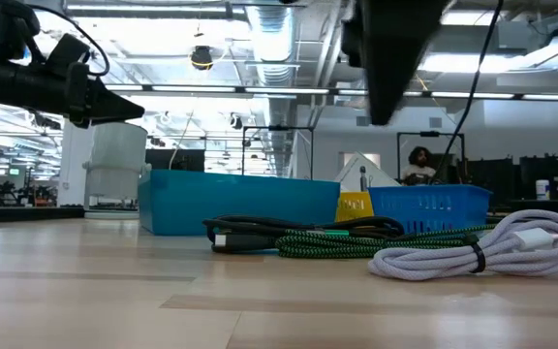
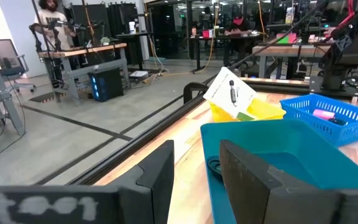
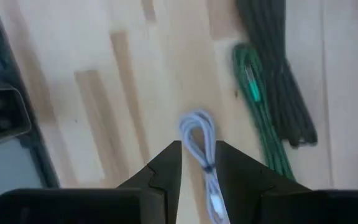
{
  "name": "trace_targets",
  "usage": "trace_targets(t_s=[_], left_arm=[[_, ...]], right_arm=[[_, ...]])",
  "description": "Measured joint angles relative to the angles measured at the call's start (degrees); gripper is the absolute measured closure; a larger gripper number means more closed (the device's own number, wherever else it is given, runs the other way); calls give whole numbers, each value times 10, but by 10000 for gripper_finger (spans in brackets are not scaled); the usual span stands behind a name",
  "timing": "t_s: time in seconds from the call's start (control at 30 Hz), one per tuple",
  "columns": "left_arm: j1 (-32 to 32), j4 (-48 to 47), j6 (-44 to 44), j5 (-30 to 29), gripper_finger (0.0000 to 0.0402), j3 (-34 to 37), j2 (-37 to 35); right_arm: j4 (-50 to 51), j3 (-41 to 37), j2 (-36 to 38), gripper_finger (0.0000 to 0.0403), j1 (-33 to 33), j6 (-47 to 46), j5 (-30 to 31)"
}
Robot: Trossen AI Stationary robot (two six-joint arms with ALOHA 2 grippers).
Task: Pick and place items into bin
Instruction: Put the gray charger cable into the dark blue bin
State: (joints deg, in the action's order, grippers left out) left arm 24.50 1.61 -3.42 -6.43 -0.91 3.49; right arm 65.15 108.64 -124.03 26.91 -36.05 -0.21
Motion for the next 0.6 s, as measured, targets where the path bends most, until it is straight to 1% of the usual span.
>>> trace_targets(t_s=[0.07,0.13,0.17,0.37,0.6], left_arm=[[0,0,0,0,282,0,0],[0,1,0,-1,282,0,3],[0,2,0,-1,282,0,3],[0,0,0,0,282,0,10],[-1,0,0,-1,282,0,10]], right_arm=[[11,-1,-14,313,10,0,-2],[-13,-1,-37,313,16,0,-12],[-5,-3,-46,313,17,0,-14],[-3,-2,-87,313,23,0,-58],[5,2,-117,313,22,5,-67]])
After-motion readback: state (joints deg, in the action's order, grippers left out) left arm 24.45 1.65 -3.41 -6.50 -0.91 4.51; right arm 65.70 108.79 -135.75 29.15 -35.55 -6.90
